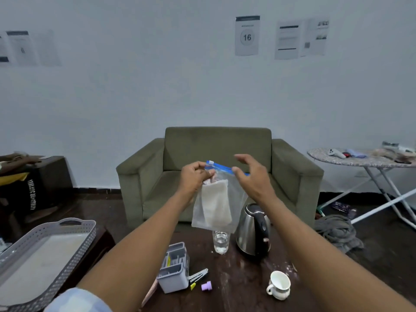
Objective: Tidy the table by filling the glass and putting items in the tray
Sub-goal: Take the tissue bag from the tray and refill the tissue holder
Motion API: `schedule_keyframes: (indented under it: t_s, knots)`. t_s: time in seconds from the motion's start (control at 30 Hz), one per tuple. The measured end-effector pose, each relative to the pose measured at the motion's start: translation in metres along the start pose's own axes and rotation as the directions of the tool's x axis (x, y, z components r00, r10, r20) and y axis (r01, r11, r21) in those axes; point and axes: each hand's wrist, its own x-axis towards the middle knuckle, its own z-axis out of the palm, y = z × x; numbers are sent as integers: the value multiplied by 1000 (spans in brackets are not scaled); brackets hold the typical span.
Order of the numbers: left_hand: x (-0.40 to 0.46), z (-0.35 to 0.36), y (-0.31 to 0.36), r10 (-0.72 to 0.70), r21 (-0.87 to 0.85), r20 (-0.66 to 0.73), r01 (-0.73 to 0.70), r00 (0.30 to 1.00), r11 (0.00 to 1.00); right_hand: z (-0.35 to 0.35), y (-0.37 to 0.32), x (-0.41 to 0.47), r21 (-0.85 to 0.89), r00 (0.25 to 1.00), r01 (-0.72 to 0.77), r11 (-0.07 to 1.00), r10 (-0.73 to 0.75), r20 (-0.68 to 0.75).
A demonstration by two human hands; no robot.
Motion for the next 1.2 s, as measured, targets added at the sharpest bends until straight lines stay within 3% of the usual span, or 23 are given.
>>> schedule_keyframes:
  t_s: [0.07,0.13,0.23,0.33,0.57,0.7,0.83,1.0,1.1,1.2]
  knots:
    - [-9,11,5,27,-17,32,-26,999,1000,0,-22,18,-52,979,67,996,-56,195]
    - [-16,19,8,52,-49,65,-48,997,998,2,-32,28,-61,965,26,998,-9,262]
    - [-24,26,18,97,-63,52,-93,994,994,3,-33,36,-50,970,3,999,9,242]
    - [-27,29,25,136,11,-48,-136,990,991,0,-37,38,-60,972,16,998,-1,235]
    - [-26,24,31,381,376,-197,-289,903,880,3,-58,41,-48,959,43,998,-28,281]
    - [-33,19,35,468,534,-265,-276,843,799,1,-63,42,-139,934,62,988,-9,358]
    - [-29,0,34,477,512,-370,-253,797,821,-29,-44,44,-266,917,32,963,77,391]
    - [-27,3,33,467,467,-401,-263,788,844,-63,-28,44,-341,912,12,940,129,388]
    - [-26,17,33,441,410,-393,-276,807,869,-65,-37,40,-319,945,140,937,-31,324]
    - [-27,29,36,441,381,-353,-304,825,873,-59,-51,34,-281,893,332,900,-205,400]
